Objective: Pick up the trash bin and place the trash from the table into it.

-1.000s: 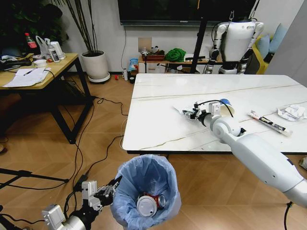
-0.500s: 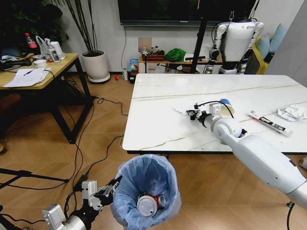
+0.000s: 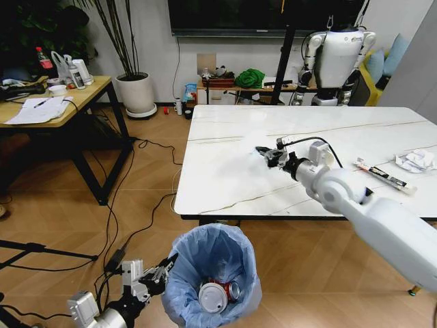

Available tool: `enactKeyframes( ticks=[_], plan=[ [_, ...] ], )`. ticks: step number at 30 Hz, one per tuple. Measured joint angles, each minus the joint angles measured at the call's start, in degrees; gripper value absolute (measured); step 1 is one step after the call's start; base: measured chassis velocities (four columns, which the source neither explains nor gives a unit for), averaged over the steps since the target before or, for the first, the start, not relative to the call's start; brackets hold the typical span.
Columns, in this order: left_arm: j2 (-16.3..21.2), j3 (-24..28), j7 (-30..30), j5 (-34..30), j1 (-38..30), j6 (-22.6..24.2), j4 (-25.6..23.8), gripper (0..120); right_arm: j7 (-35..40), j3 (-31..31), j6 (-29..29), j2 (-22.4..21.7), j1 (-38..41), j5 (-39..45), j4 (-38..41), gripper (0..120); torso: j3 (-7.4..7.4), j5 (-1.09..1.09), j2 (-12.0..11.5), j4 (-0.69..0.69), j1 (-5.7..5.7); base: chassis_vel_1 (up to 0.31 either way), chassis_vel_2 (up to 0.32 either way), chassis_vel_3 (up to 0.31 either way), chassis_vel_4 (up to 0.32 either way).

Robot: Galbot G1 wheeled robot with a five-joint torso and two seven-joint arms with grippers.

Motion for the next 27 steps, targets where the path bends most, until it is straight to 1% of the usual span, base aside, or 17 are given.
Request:
enactKeyframes(
  ticks=[2, 3, 4, 5, 6, 7, 8, 9, 13, 14, 18, 24, 27],
  plan=[
    [0.04, 0.05, -0.01, -0.01, -0.09, 0.0, 0.09, 0, -0.03, -0.01, 0.12, -0.13, -0.26, -0.01, 0.7, 0, 0.0, 0.0, 0.0, 0.0, 0.0, 0.0, 0.0, 0.0, 0.0],
    [0.07, 0.17, -0.03, -0.03, -0.38, -0.05, 0.43, 0, 0.1, -0.89, 0.74, -0.65, -2.89, -0.13, 6.96, 0, -0.01, -0.01, 0.0, 0.01, -0.01, 0.0, 0.0, 0.0, 0.0],
    [0.0, 0.14, -0.03, -0.06, -0.44, -0.07, 0.48, 0, 0.13, -1.69, 0.76, -0.64, -4.53, -0.61, 9.81, 0, 0.0, 0.03, 0.0, 0.03, 0.0, 0.0, 0.0, 0.0, 0.0],
    [0.0, 0.14, -0.03, -0.06, -0.44, -0.07, 0.48, 0, 0.13, -1.69, 0.76, -0.64, -4.53, -0.61, 9.81, 0, 0.0, 0.03, 0.0, 0.03, 0.0, 0.0, 0.0, 0.0, 0.0],
    [-0.09, -0.01, -0.03, -0.07, -0.54, -0.12, 0.52, 0, 0.0, -2.7, 0.82, -0.7, -6.17, -1.36, 12.18, 0, 0.0, 0.03, 0.0, 0.04, 0.0, 0.0, 0.0, 0.0, 0.0],
    [-0.44, -0.44, -0.03, -0.04, -0.37, -0.19, 0.5, 0, -0.7, -3.84, 1.14, -0.81, -7.25, -1.93, 13.8, 0, -0.01, 0.0, 0.0, 0.01, 0.0, 0.0, 0.0, 0.0, 0.0],
    [-0.69, -0.71, -0.03, 0.02, -0.12, -0.23, 0.38, 0, -1.23, -4.38, 1.37, -0.83, -7.61, -2.21, 14.32, 0, 0.0, 0.0, 0.0, 0.02, 0.0, 0.0, 0.0, 0.0, 0.0],
    [-1.01, -1.08, -0.03, 0.08, 0.06, -0.25, 0.07, 0, -2.67, -5.08, 2.05, -1.15, -8.75, -2.86, 15.23, 0, 0.0, 0.04, 0.0, 0.04, 0.0, 0.0, 0.0, 0.0, 0.0],
    [-1.29, -1.41, -0.05, 0.18, 0.18, -0.27, -0.4, 0, -5.68, -5.42, 3.16, -2.58, -10.66, -4.94, 16.22, 0, 0.0, 0.0, 0.0, 0.03, 0.0, 0.0, 0.0, 0.0, 0.0],
    [-1.32, -1.53, -0.06, 0.26, 0.35, -0.27, -0.64, 0, -6.94, -5.25, 3.72, -3.39, -11.58, -5.8, 16.39, 0, 0.0, 0.03, 0.0, 0.02, 0.0, 0.0, 0.0, 0.0, 0.0],
    [-1.41, -2.13, -0.07, 0.46, 0.94, -0.27, -1.17, 0, -9.77, -4.6, 5.44, -5.14, -13.56, -8.27, 16.46, 0, 0.0, 0.02, 0.0, 0.01, 0.0, 0.0, 0.0, 0.0, 0.0],
    [-1.61, -2.82, -0.07, 0.47, 1.25, -0.27, -1.97, 0, -12.11, -4.54, 6.65, -6.17, -15.57, -10.7, 16.19, 0, 0.0, 0.02, 0.0, 0.03, 0.0, 0.0, 0.0, 0.0, 0.0],
    [-1.7, -3.05, -0.06, 0.48, 1.48, -0.28, -2.24, 0, -14.07, -4.31, 8.02, -7.11, -17.78, -13.52, 15.92, 0, 0.0, 0.02, 0.0, 0.02, 0.01, 0.0, 0.0, 0.0, 0.0]
  ],
)
